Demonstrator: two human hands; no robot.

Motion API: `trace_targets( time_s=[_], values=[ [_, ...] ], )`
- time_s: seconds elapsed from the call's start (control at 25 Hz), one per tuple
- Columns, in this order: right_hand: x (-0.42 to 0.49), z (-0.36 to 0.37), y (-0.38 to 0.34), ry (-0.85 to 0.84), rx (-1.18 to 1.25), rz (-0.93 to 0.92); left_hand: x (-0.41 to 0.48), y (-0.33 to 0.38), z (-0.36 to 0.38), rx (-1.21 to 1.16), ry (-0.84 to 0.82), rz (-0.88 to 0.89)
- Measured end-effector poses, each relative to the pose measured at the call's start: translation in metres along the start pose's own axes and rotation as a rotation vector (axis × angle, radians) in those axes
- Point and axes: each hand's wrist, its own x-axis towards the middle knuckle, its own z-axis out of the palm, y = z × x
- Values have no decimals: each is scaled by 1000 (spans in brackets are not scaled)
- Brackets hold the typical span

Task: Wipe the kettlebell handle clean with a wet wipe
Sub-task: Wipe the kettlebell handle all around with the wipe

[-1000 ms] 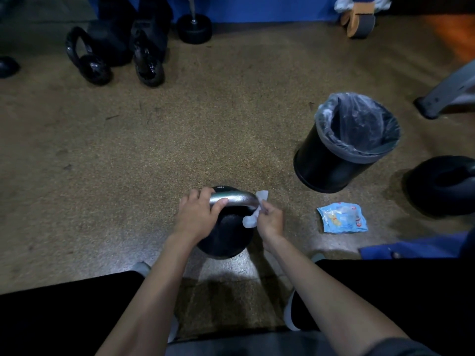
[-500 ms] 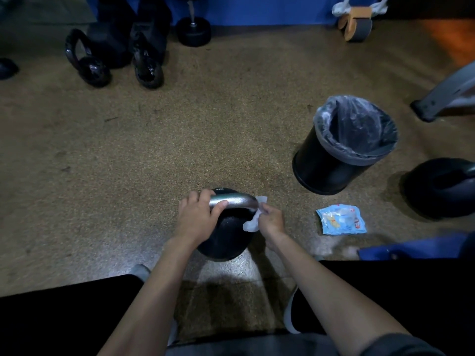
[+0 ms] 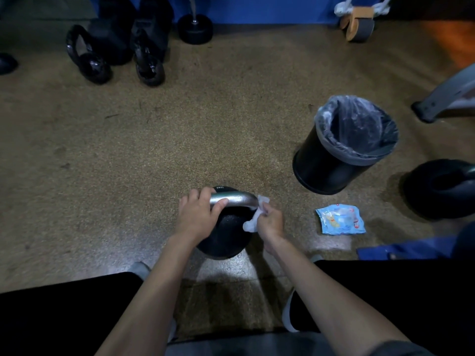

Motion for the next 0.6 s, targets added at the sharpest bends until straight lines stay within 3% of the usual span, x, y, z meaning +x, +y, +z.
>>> trace_targets(
  time_s=[0.08, 0.24, 0.44, 0.6],
  values=[
    [4, 2, 4, -52, -26, 17, -1, 1, -1, 3, 1, -1],
    [0, 6, -2, 61, 20, 23, 0, 1, 1, 0, 13, 10],
    [-1, 0, -5, -27, 12, 24, 0, 0, 1, 2, 10, 3],
    [-5, 2, -3, 56, 0, -33, 1, -1, 1, 4, 9, 2]
  ],
)
